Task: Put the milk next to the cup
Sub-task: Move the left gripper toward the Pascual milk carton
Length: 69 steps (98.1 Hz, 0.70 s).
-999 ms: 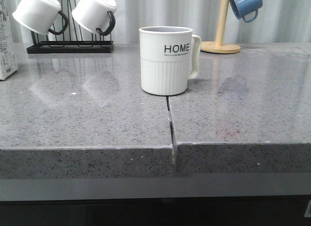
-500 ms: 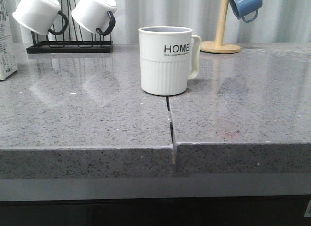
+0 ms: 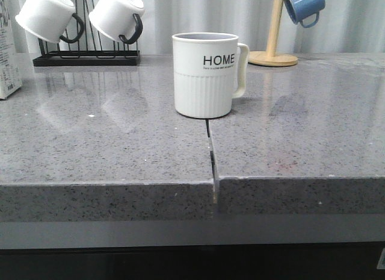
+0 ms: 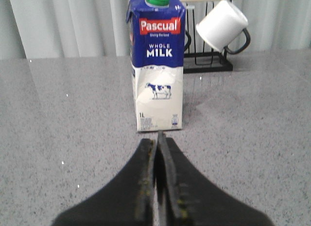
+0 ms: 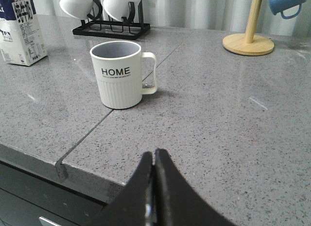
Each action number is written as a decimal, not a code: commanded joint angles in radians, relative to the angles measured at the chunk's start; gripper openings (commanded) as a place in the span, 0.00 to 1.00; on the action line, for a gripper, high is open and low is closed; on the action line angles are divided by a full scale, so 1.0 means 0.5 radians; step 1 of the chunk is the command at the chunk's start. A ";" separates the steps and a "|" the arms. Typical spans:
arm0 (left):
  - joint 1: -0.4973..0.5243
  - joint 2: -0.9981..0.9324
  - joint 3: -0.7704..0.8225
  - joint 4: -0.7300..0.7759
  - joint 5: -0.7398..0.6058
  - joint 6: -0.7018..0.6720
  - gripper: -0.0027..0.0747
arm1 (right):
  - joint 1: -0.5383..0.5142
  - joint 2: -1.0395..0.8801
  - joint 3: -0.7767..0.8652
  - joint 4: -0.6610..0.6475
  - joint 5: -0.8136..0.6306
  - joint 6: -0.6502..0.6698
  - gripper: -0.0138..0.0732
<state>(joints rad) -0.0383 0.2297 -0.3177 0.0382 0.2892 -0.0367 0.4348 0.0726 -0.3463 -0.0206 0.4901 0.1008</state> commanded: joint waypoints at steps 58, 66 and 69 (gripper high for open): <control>-0.006 0.806 -0.315 0.051 -0.263 0.022 0.32 | 0.002 0.024 -0.044 0.006 -0.148 -0.014 0.14; -0.006 0.888 -0.372 0.084 -0.310 0.051 0.45 | 0.002 0.024 -0.044 0.006 -0.148 -0.014 0.14; -0.006 0.914 -0.389 0.084 -0.342 0.051 0.48 | 0.002 0.024 -0.044 0.006 -0.148 -0.014 0.14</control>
<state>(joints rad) -0.0383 0.6499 -0.4541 0.0703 0.2315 -0.0201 0.4348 0.0726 -0.3463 -0.0189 0.4901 0.1008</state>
